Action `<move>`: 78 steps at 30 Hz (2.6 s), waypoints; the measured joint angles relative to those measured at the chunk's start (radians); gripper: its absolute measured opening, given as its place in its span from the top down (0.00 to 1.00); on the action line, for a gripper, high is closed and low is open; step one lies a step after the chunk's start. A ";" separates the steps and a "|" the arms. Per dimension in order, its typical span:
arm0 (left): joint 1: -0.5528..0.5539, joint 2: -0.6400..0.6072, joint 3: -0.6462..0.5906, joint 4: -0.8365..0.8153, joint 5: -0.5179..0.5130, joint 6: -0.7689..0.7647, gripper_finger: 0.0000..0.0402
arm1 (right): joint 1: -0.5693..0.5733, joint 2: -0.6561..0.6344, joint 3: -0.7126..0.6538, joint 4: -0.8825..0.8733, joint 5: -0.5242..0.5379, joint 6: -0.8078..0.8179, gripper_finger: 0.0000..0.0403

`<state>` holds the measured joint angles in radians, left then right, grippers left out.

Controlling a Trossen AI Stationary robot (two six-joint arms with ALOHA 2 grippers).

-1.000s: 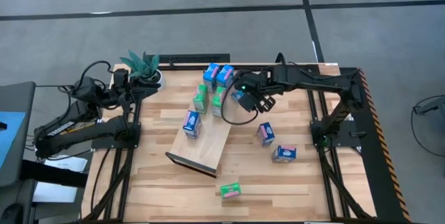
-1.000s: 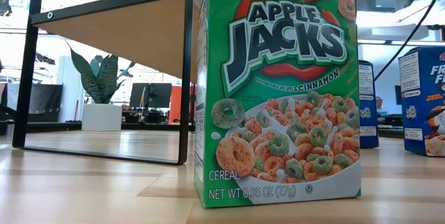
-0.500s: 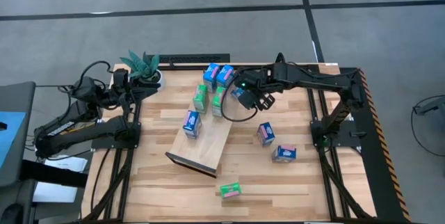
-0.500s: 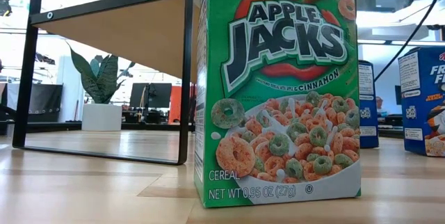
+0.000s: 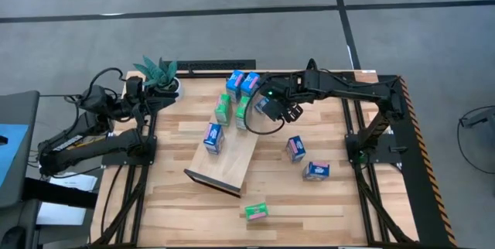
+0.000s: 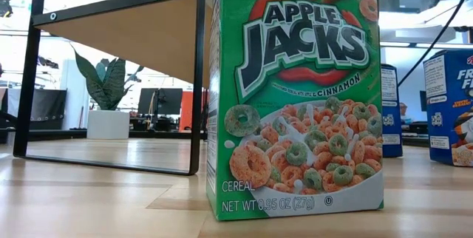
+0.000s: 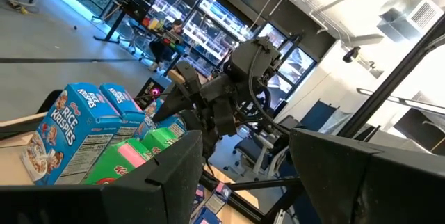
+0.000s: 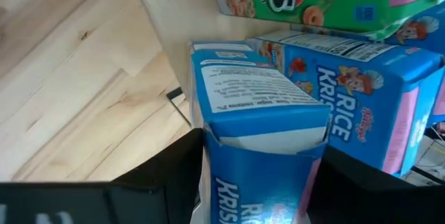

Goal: Stack cereal on shelf
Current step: Put the light blue cereal box on the shelf aligned with the other light blue cereal boxes

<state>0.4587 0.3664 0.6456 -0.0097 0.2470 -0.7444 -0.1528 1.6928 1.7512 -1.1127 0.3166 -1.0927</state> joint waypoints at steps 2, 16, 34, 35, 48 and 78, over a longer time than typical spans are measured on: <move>0.000 0.000 0.000 0.000 0.000 0.000 0.49 | 0.000 0.000 0.000 0.002 0.001 0.000 0.42; 0.000 0.000 0.000 -0.002 0.007 0.008 0.49 | 0.000 0.000 0.001 0.045 0.004 -0.086 0.42; 0.000 0.000 0.000 -0.026 0.012 0.034 0.49 | -0.005 0.000 0.001 0.052 0.100 -0.013 0.27; 0.000 0.000 0.000 -0.026 0.014 0.035 0.49 | -0.005 0.000 0.001 0.052 0.112 -0.004 0.27; 0.000 0.000 0.000 -0.026 0.020 0.048 0.49 | -0.007 -0.007 0.001 0.054 0.222 0.121 0.26; 0.000 0.000 0.000 -0.032 0.015 0.060 0.49 | -0.027 -0.084 -0.153 0.165 -0.064 0.772 0.96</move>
<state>0.4583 0.3664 0.6460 -0.0418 0.2616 -0.6843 -0.1798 1.6089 1.5982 -0.9478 0.2523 -0.3209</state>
